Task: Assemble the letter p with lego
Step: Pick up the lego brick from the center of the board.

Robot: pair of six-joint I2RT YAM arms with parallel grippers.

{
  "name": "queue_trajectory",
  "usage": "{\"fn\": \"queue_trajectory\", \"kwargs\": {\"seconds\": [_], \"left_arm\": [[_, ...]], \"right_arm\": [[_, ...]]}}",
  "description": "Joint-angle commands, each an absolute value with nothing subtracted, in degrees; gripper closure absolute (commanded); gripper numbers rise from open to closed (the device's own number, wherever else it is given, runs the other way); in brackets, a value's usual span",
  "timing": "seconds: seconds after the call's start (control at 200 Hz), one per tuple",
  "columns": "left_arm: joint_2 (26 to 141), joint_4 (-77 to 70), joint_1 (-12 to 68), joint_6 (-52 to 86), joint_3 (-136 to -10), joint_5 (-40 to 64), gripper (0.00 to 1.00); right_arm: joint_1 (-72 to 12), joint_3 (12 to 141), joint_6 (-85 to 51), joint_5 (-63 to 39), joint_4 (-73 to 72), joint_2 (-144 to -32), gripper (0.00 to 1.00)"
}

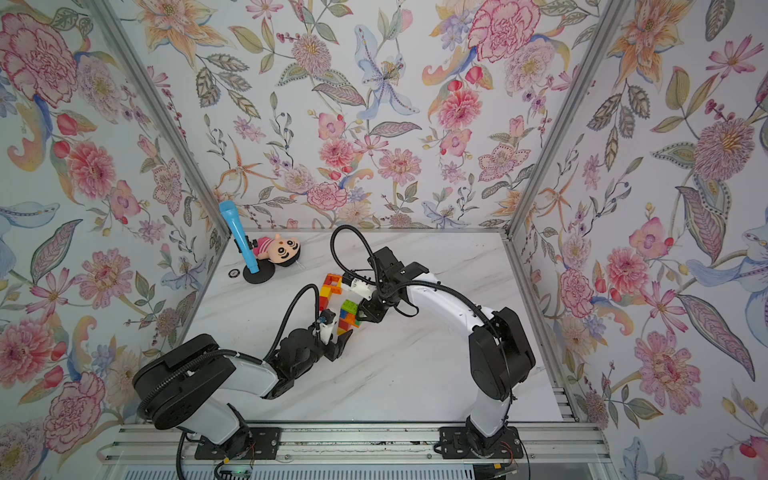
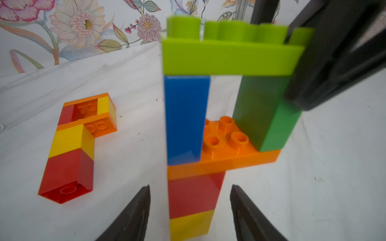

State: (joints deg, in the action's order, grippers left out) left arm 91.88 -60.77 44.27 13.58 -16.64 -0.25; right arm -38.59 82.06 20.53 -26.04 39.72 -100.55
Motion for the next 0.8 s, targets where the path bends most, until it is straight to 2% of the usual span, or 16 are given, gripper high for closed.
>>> {"fn": "queue_trajectory", "kwargs": {"seconds": [0.0, 0.325, 0.55, 0.796], "left_arm": [[93.24, -67.55, 45.0, 11.34, -16.27, 0.0, 0.39], [94.73, -74.52, 44.95, 11.18, -13.98, 0.68, 0.48], [95.14, -77.26, 44.96, 10.46, -12.88, 1.47, 0.5], [95.29, -77.43, 44.91, 10.28, -12.92, 2.11, 0.61]], "right_arm": [[-37.97, 82.63, 20.04, -28.82, 40.34, -99.27, 0.71], [-37.47, 82.13, 19.94, -30.56, 40.39, -99.05, 0.72], [-37.53, 81.99, 19.99, -31.63, 40.32, -99.33, 0.72], [-37.53, 81.75, 20.04, -31.73, 40.34, -99.35, 0.72]]}}
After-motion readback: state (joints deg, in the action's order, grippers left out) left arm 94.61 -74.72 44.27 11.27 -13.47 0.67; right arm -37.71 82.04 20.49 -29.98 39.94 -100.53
